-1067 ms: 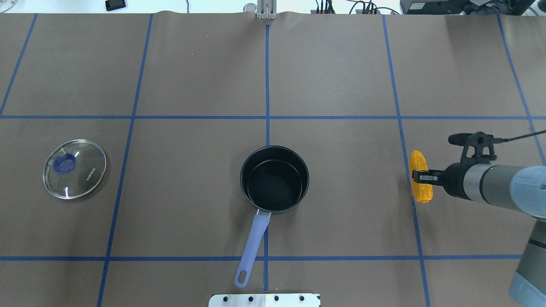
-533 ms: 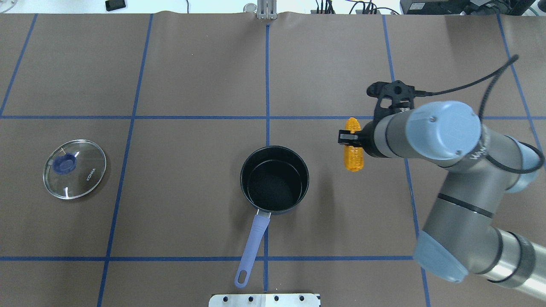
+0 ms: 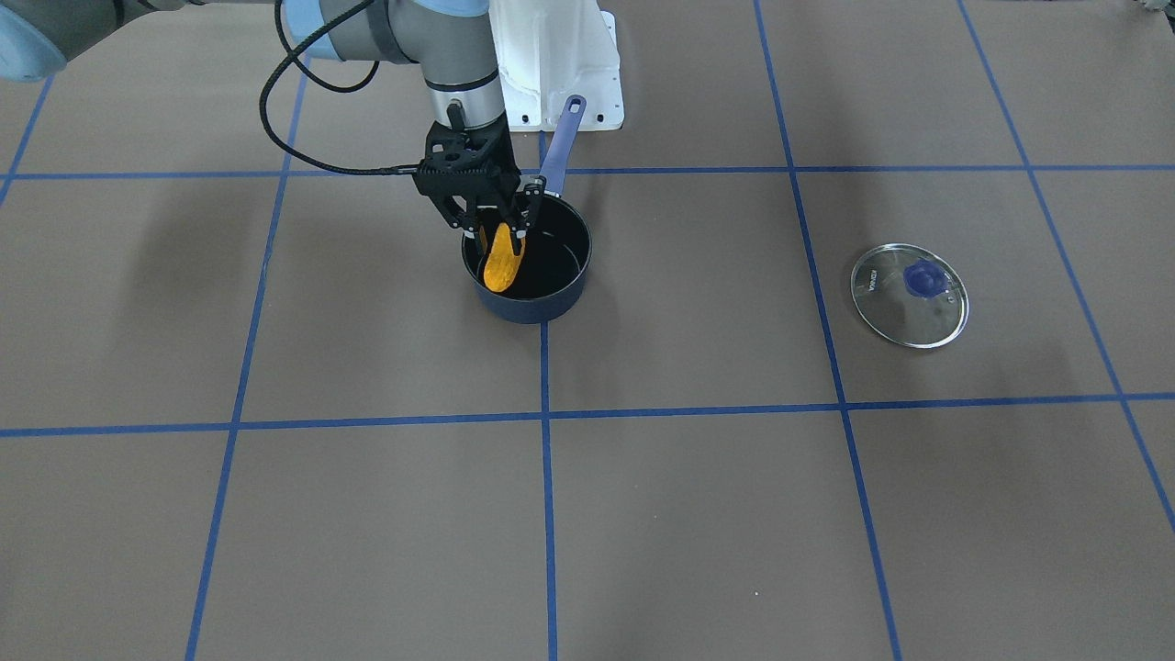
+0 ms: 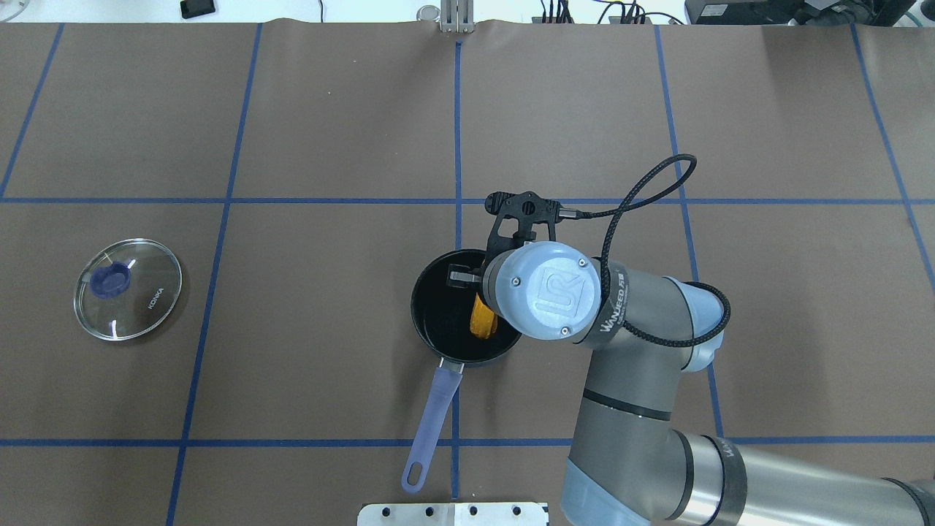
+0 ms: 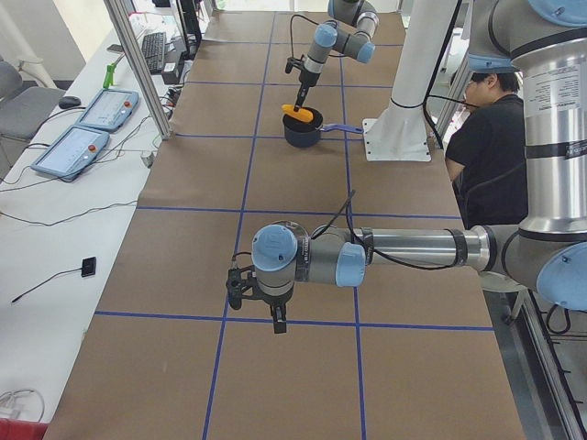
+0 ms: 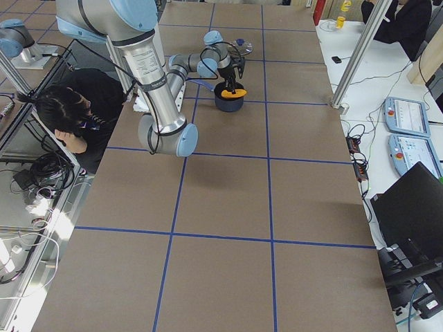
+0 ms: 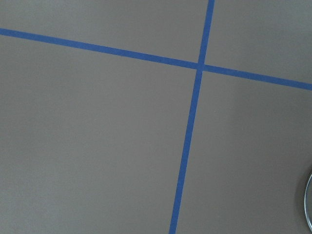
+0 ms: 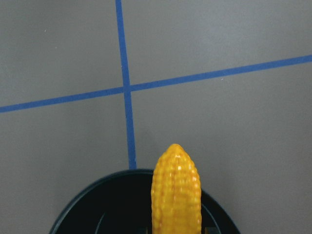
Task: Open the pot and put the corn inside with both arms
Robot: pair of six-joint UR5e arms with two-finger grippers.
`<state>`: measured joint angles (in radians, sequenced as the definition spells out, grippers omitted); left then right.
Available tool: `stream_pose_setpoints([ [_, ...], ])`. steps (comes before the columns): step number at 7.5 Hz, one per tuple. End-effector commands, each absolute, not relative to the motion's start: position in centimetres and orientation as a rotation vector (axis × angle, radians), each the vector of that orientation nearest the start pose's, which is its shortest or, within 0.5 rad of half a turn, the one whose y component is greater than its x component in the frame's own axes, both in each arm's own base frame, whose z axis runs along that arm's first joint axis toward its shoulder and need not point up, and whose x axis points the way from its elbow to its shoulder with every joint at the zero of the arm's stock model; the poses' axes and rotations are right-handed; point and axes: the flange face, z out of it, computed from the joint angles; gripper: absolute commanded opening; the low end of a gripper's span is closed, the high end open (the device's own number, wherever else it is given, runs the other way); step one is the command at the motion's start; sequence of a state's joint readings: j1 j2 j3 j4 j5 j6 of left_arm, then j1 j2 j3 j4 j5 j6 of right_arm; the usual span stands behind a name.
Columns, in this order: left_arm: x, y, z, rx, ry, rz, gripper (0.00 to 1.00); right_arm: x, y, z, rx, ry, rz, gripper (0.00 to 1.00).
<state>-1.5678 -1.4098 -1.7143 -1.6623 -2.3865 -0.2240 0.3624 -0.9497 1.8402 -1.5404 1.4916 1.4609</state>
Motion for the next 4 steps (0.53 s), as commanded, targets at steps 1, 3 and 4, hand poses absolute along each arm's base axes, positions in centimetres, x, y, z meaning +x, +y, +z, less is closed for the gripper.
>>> stream_pose_setpoints([
  [1, -5.9, -42.8, 65.1, -0.026, 0.819, -0.178, 0.98, -55.4, -34.3, 17.5, 0.313, -0.892, 0.282, 1.00],
  [3, -5.9, -42.9, 64.9, -0.024, 0.819, -0.178, 0.98, -52.2, -38.6, 17.4, 0.317, -0.886, 0.300, 1.00],
  [4, -5.9, -42.7, 65.2, -0.031, 0.822, -0.181, 0.98, -48.4, -43.0, 18.3, 0.298, -0.867, 0.239, 1.00],
])
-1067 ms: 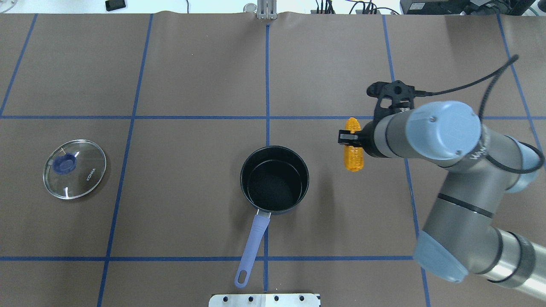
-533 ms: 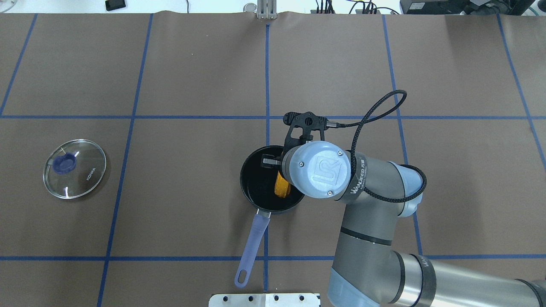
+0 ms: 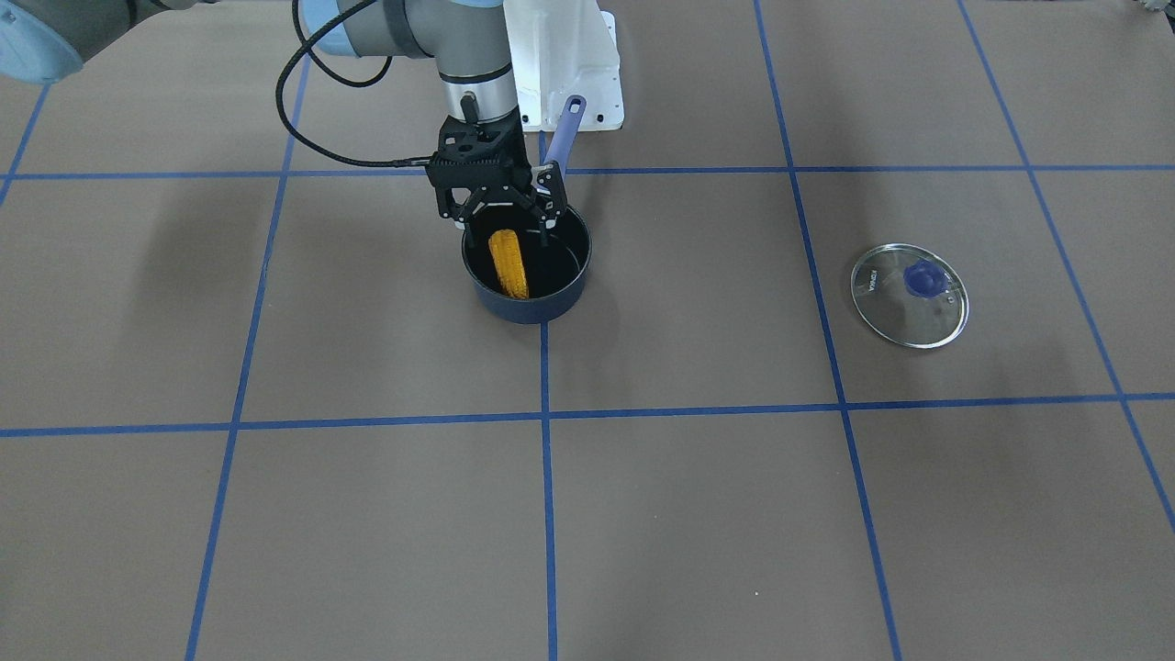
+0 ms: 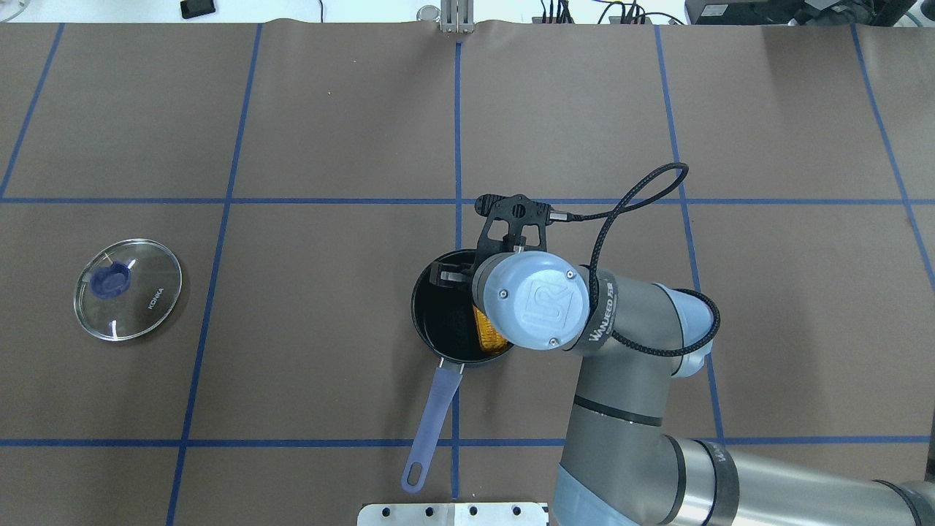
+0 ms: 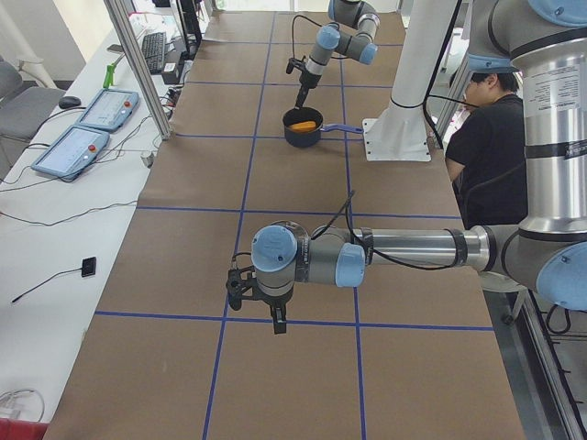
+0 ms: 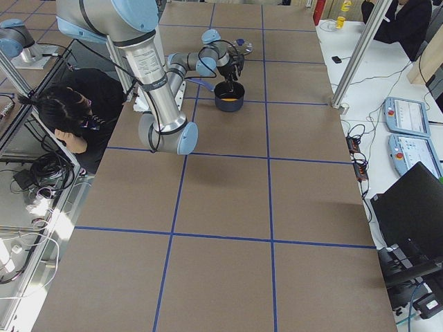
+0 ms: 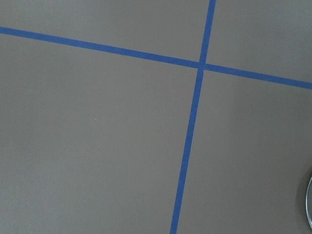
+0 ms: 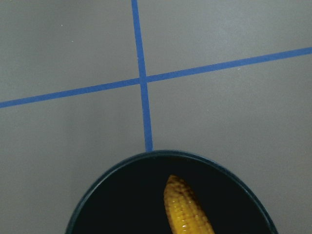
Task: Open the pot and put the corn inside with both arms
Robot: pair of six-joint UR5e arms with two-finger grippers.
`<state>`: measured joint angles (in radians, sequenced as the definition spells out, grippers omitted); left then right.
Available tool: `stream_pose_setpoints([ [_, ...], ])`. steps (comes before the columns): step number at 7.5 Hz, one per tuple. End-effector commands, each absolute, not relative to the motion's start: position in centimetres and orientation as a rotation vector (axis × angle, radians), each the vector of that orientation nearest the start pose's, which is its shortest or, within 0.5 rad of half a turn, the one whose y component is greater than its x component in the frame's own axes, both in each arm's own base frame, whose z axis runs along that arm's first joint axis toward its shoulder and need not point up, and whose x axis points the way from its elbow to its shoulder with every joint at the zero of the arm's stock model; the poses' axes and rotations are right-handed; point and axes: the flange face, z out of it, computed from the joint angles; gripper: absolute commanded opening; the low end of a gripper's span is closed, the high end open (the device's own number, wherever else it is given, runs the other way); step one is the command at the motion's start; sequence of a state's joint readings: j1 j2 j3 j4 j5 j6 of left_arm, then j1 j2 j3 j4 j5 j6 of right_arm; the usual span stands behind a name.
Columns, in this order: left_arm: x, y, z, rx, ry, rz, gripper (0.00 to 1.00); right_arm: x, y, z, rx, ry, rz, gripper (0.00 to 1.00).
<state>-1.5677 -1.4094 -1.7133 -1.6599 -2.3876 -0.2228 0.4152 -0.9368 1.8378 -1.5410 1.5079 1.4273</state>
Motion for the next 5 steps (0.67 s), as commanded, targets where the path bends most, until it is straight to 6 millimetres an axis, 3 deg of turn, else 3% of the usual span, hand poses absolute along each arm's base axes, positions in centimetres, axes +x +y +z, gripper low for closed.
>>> stream_pose_setpoints([
  [1, -5.9, -42.7, 65.0, -0.031, 0.823, -0.181, 0.98, -43.8, -47.5, 20.0, 0.286, -0.813, 0.202, 1.00],
  [2, -5.8, -42.8, 65.0, -0.030, 0.823, -0.179, 0.98, -39.0, -50.9, 22.1, 0.273, -0.778, 0.137, 1.00],
  [3, -5.8, -43.0, 64.4, -0.017, 0.826, -0.172, 0.98, -33.8, -53.6, 25.5, 0.255, -0.758, 0.076, 1.00],
  [5, -5.3, -43.3, 63.4, 0.042, 0.817, -0.048, 0.98, -24.1, -56.5, 32.4, 0.248, -0.715, -0.046, 1.00],
])
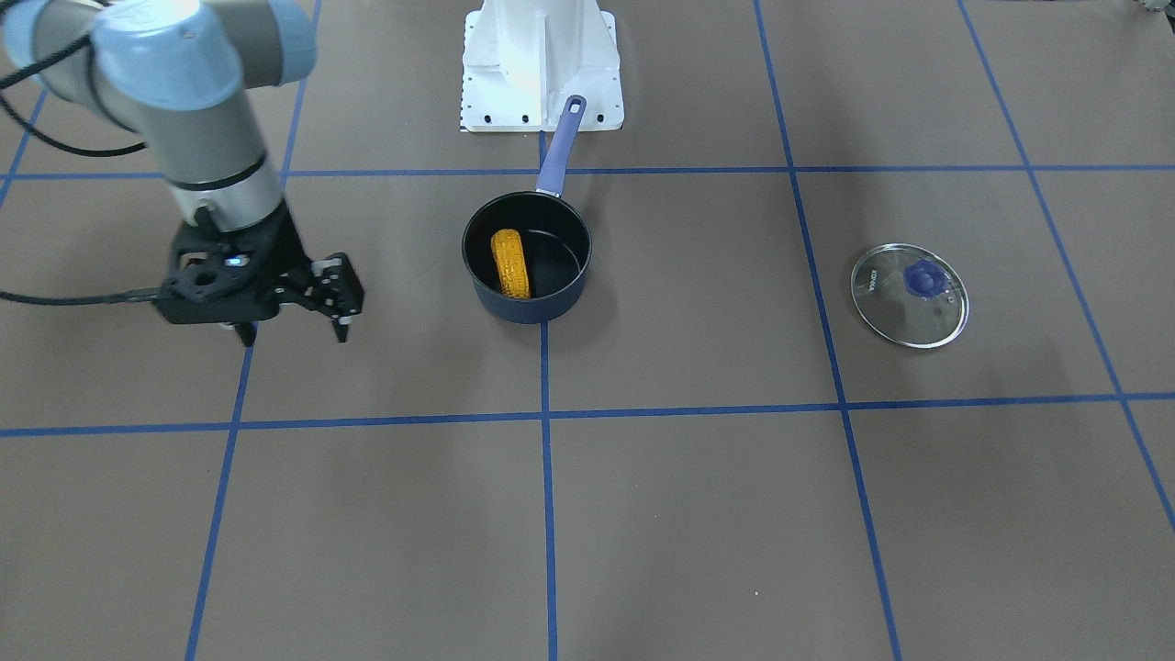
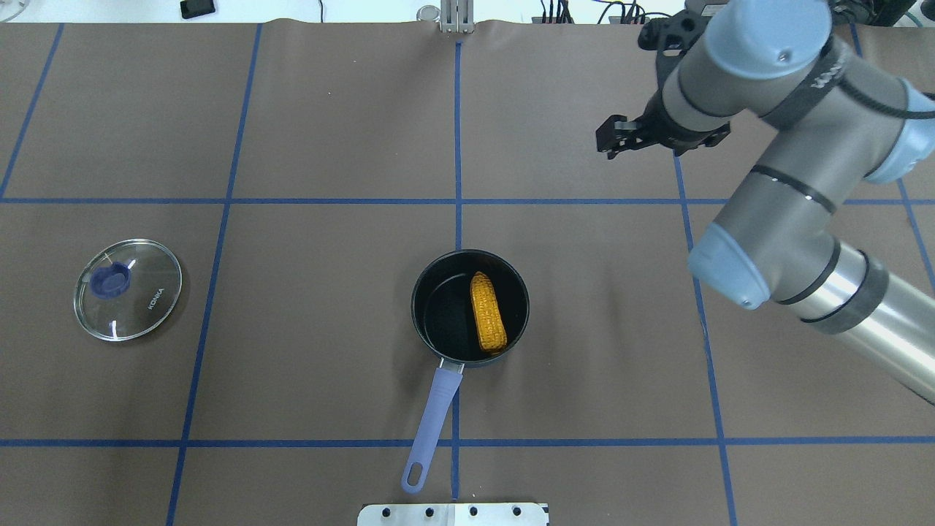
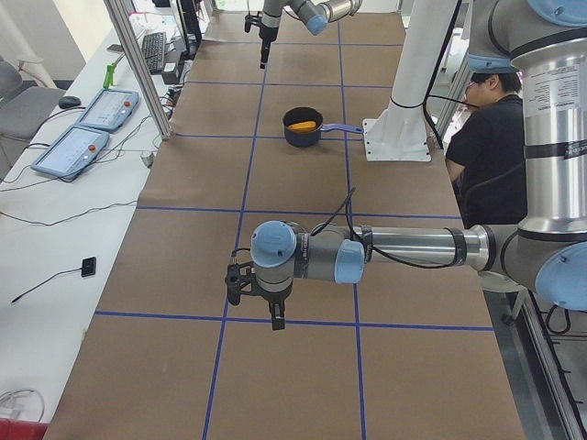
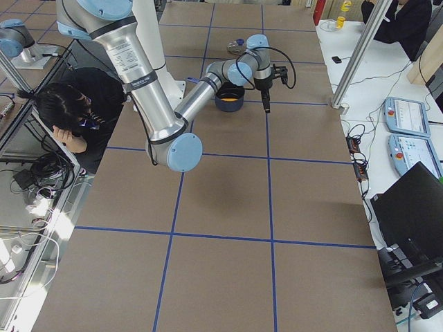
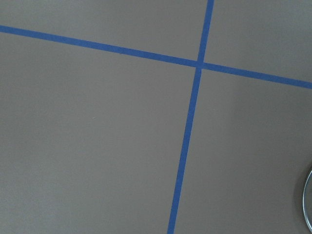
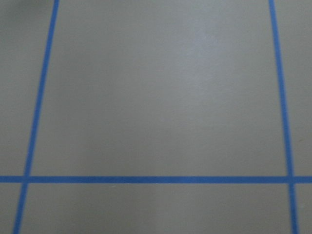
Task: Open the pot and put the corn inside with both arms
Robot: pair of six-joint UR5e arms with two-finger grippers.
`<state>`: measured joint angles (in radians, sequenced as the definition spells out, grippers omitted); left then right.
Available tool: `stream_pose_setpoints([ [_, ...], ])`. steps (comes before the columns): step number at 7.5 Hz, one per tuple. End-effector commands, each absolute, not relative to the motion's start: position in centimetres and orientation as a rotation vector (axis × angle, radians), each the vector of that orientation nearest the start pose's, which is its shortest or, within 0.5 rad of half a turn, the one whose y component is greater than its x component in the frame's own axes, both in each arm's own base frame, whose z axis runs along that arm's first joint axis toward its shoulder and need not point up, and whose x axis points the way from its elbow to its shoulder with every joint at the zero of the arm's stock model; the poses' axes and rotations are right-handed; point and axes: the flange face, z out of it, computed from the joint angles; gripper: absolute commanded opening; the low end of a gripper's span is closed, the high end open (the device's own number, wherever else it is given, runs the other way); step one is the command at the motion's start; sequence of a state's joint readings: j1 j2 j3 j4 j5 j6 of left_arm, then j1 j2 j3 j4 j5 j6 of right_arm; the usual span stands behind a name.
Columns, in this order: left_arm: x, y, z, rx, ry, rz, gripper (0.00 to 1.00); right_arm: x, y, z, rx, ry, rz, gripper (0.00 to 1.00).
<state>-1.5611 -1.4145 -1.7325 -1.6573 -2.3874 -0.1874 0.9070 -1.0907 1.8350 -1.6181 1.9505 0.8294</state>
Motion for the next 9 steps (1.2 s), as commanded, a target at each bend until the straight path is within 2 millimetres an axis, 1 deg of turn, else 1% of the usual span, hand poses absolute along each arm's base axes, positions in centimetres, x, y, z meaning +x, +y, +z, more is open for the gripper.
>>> stream_pose_setpoints([
  [1, -5.3, -43.2, 63.5, 0.058, 0.815, -0.003, 0.98, -20.5, -57.0, 34.9, 0.233, -0.719, -0.072, 1.00],
  [2, -5.3, -43.1, 63.6, 0.055, 0.817, -0.002, 0.98, -16.9, -56.9, 37.1, 0.192, -0.766, -0.079, 1.00],
  [3, -5.3, -42.2, 64.3, 0.042, 0.816, -0.007, 0.98, -13.1, -55.7, 40.9, 0.163, -0.783, -0.083, 1.00],
  [4, -5.3, -42.1, 64.4, 0.042, 0.815, -0.007, 0.98, -8.9, -54.0, 46.0, 0.151, -0.749, -0.118, 1.00],
  [5, -5.3, -42.3, 63.9, 0.055, 0.815, -0.002, 0.98, -4.5, -51.6, 51.0, 0.134, -0.715, -0.143, 1.00],
  [6, -5.3, -42.2, 63.8, 0.058, 0.815, 0.000, 0.98, -1.0, -49.1, 54.6, 0.106, -0.705, -0.121, 1.00],
  [7, -5.3, -42.2, 63.6, 0.061, 0.815, 0.001, 0.98, 0.8, -46.7, 57.6, 0.067, -0.700, -0.097, 1.00],
  [8, -5.3, -42.1, 63.5, 0.062, 0.815, 0.001, 0.98, 1.5, -45.2, 59.2, 0.036, -0.697, -0.074, 1.00],
  [9, -5.3, -42.1, 63.6, 0.061, 0.815, 0.001, 0.98, 1.9, -43.8, 61.4, -0.007, -0.688, -0.055, 1.00],
])
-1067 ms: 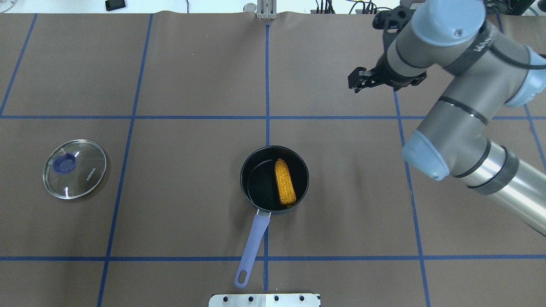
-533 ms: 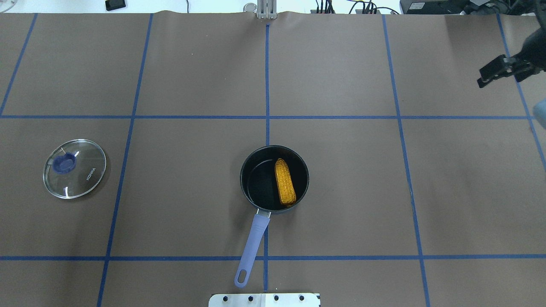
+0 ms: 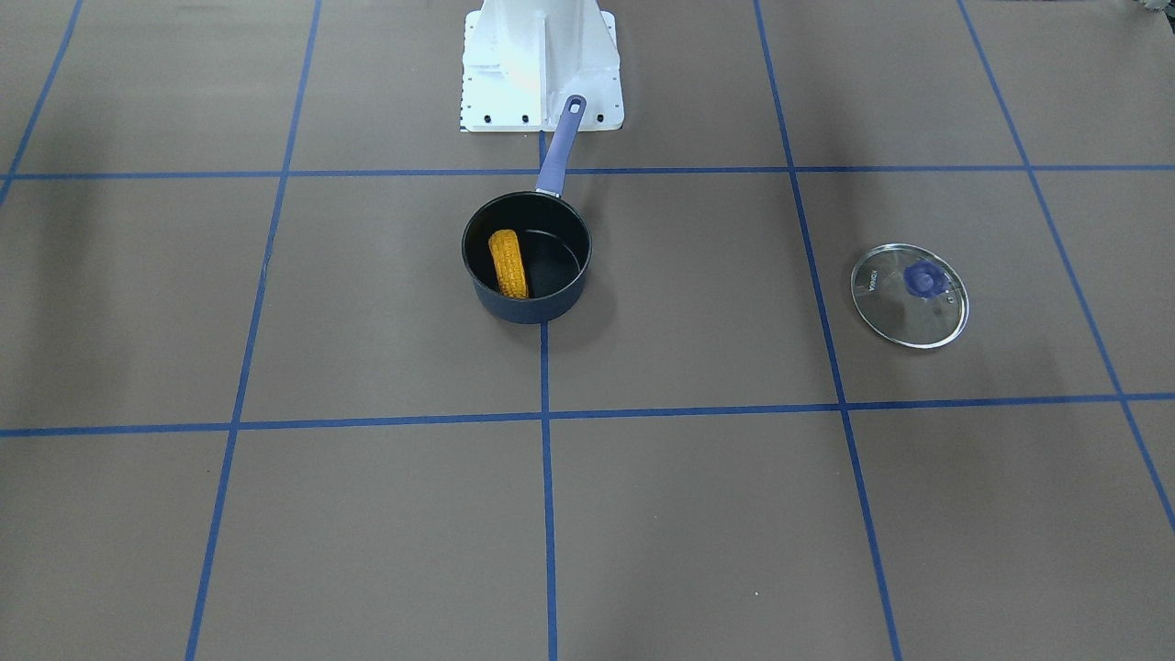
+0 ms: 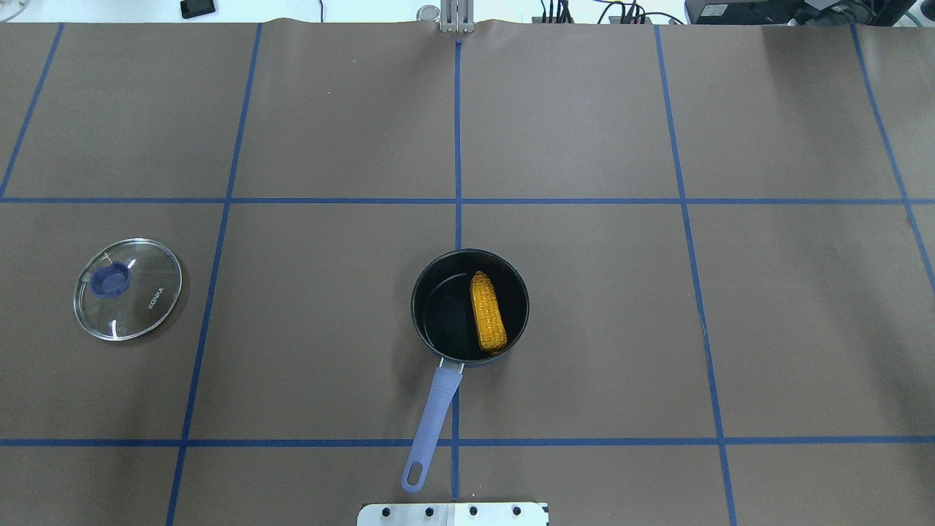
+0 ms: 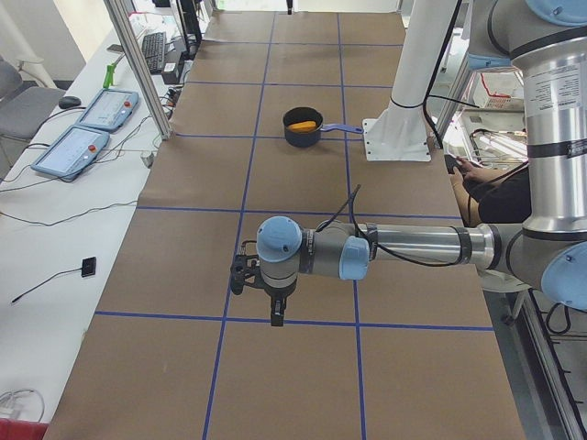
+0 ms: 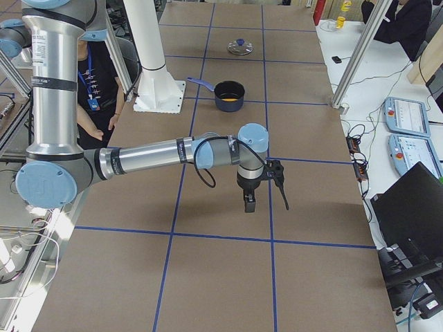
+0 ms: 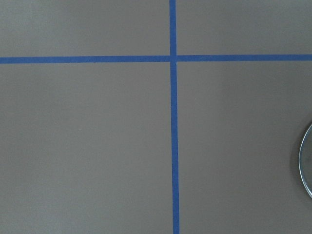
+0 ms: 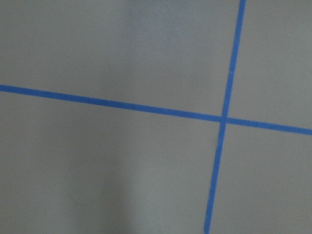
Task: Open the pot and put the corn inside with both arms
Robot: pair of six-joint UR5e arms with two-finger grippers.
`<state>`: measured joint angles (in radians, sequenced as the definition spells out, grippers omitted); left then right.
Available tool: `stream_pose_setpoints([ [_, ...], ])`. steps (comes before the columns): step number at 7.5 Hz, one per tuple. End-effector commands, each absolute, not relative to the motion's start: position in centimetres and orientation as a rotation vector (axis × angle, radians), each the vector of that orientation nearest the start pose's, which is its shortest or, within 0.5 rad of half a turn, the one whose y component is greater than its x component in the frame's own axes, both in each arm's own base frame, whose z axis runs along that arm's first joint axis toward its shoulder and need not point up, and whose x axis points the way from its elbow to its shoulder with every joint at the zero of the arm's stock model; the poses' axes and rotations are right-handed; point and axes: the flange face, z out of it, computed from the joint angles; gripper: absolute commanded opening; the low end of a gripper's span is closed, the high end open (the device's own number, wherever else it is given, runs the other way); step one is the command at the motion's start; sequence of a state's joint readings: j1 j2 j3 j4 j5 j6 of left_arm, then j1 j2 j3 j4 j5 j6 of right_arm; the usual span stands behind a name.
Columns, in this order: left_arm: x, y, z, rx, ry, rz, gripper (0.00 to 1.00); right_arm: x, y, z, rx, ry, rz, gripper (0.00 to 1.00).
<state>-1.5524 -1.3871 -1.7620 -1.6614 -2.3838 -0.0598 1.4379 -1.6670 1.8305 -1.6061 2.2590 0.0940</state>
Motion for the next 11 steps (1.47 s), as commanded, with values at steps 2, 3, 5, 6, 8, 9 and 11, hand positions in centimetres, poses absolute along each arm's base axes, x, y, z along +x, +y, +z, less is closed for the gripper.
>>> stream_pose_setpoints([
  [2, -5.32, -42.07, 63.63, 0.059, 0.815, 0.000, 0.98, 2.73, -43.39, 63.16, -0.039, -0.684, -0.014, 1.00],
  [3, -5.32, -41.99, 63.69, 0.058, 0.815, 0.000, 0.98, 2.64, -43.55, 62.93, -0.033, -0.686, -0.019, 1.00],
  [5, -5.32, -42.06, 63.63, 0.059, 0.815, 0.000, 0.98, 2.63, -43.49, 63.46, -0.046, -0.686, -0.012, 1.00],
  [6, -5.32, -41.99, 63.69, 0.058, 0.815, 0.000, 0.98, 2.63, -43.47, 63.61, -0.049, -0.686, -0.011, 1.00],
  [8, -5.32, -41.99, 63.69, 0.058, 0.815, 0.000, 0.98, 2.60, -43.83, 63.28, -0.042, -0.686, -0.014, 1.00],
  [9, -5.32, -41.99, 63.70, 0.058, 0.815, 0.000, 0.98, 2.58, -43.91, 63.13, -0.039, -0.688, -0.015, 1.00],
  [11, -5.32, -41.97, 63.79, 0.055, 0.815, -0.002, 0.98, 2.58, -43.99, 63.00, -0.035, -0.687, -0.017, 1.00],
])
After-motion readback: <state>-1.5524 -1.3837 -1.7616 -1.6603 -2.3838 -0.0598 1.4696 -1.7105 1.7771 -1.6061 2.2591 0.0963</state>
